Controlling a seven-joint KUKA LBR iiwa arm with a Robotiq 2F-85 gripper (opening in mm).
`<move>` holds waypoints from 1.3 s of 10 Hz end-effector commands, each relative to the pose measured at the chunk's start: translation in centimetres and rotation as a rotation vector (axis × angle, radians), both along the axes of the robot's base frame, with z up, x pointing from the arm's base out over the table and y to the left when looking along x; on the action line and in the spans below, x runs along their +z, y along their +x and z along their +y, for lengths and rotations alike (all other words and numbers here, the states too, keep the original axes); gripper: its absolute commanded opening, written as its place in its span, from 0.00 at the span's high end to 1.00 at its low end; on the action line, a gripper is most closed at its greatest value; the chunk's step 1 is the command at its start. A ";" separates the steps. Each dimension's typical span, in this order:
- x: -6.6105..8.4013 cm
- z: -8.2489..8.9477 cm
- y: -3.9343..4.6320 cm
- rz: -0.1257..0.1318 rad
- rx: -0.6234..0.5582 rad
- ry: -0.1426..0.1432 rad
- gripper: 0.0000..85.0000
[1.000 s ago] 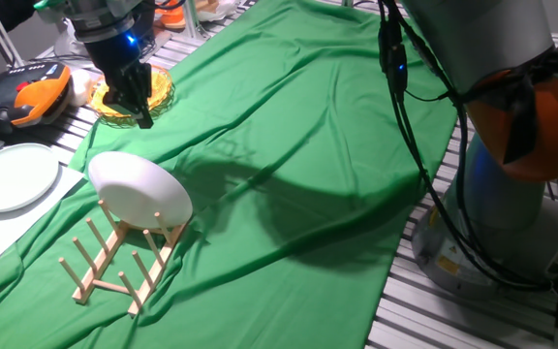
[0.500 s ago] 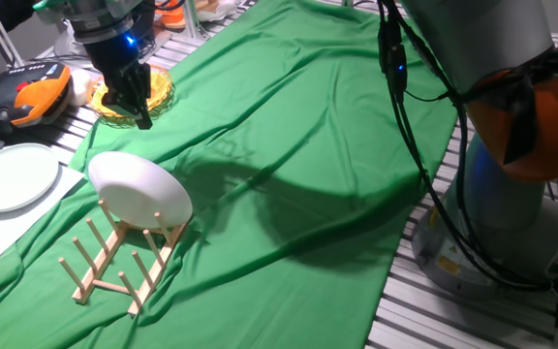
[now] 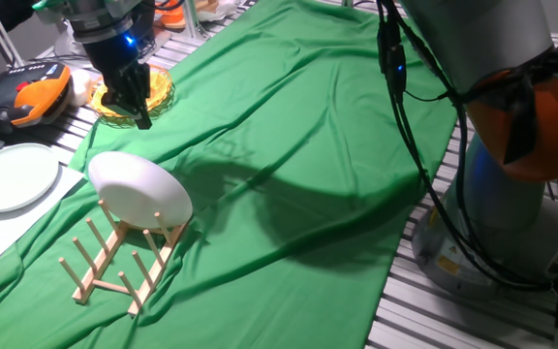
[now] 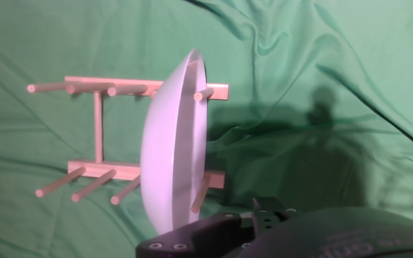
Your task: Put the dish on the dish rack
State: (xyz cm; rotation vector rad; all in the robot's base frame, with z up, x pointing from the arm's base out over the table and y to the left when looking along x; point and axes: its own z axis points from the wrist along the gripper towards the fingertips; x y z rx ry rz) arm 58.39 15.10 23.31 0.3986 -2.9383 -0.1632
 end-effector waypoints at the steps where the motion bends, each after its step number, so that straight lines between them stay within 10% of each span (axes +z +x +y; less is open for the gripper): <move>1: 0.0 0.0 0.01 -0.001 0.000 -0.001 1.00; 13: 0.1 0.0 0.03 0.009 -0.007 -0.001 1.00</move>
